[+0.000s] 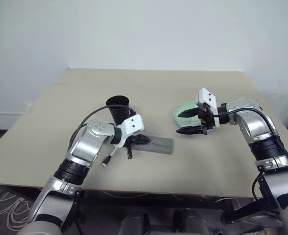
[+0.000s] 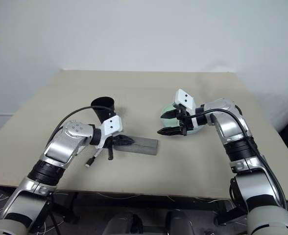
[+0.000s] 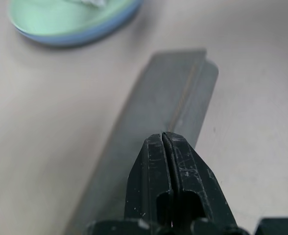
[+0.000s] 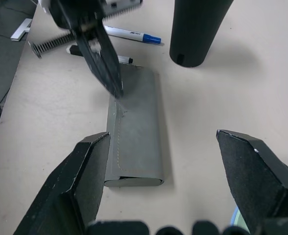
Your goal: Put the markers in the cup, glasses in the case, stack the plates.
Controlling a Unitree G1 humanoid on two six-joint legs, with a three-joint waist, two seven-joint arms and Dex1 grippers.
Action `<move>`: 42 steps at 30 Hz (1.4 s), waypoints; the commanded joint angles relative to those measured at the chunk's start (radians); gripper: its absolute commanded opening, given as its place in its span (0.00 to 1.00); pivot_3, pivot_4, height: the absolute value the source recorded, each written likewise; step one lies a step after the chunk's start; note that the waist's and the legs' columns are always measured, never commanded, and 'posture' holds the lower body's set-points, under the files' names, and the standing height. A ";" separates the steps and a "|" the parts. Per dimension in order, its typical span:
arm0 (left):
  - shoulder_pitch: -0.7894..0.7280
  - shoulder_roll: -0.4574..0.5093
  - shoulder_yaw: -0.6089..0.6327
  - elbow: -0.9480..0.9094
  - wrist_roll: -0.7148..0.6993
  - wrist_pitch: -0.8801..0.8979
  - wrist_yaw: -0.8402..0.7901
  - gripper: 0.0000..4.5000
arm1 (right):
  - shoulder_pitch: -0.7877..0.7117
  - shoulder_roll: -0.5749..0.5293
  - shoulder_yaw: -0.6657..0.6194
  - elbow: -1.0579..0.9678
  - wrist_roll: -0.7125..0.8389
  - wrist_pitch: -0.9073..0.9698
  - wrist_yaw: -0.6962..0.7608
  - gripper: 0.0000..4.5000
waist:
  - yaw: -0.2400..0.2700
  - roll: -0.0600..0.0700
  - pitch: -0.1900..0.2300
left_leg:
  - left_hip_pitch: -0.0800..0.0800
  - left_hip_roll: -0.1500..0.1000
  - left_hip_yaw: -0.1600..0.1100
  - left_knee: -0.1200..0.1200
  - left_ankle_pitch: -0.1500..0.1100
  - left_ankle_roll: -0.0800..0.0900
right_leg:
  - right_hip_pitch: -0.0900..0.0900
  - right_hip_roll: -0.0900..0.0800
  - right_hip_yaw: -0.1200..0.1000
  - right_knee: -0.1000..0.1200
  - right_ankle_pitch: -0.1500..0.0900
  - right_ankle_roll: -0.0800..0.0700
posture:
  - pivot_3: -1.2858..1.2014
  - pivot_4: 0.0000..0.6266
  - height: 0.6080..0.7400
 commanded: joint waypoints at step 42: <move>0.349 0.093 0.413 -0.313 -0.243 0.450 0.519 0.84 | -0.045 0.038 0.025 0.015 0.003 -0.051 0.047 0.84 | 0.001 0.000 0.000 | 0.001 -0.001 0.001 -0.008 0.000 -0.002 | -0.002 -0.001 0.001 -0.002 0.000 0.000 | 0.52 0.00 0.90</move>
